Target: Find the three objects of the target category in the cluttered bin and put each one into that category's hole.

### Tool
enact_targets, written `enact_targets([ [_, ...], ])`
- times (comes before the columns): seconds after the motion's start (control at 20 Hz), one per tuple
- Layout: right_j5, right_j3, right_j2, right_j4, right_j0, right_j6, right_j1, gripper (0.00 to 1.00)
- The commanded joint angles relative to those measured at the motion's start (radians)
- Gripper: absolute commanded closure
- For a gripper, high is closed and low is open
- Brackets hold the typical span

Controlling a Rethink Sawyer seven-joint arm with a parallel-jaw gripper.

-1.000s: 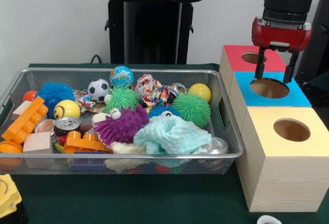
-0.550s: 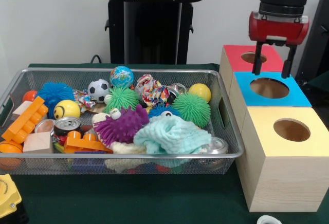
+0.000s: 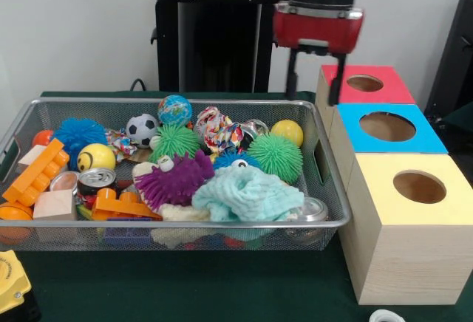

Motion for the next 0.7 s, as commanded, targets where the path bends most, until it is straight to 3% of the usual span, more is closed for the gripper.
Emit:
enact_targets([
  [0.05, 0.188, 0.029, 0.161, -0.189, -0.159, -0.284, -0.039, 0.0],
  [0.4, 0.261, 0.036, 0.244, -0.274, -0.246, -0.247, -0.097, 0.0],
  [0.7, 0.265, 0.038, 0.295, -0.317, -0.286, -0.206, -0.097, 0.0],
])
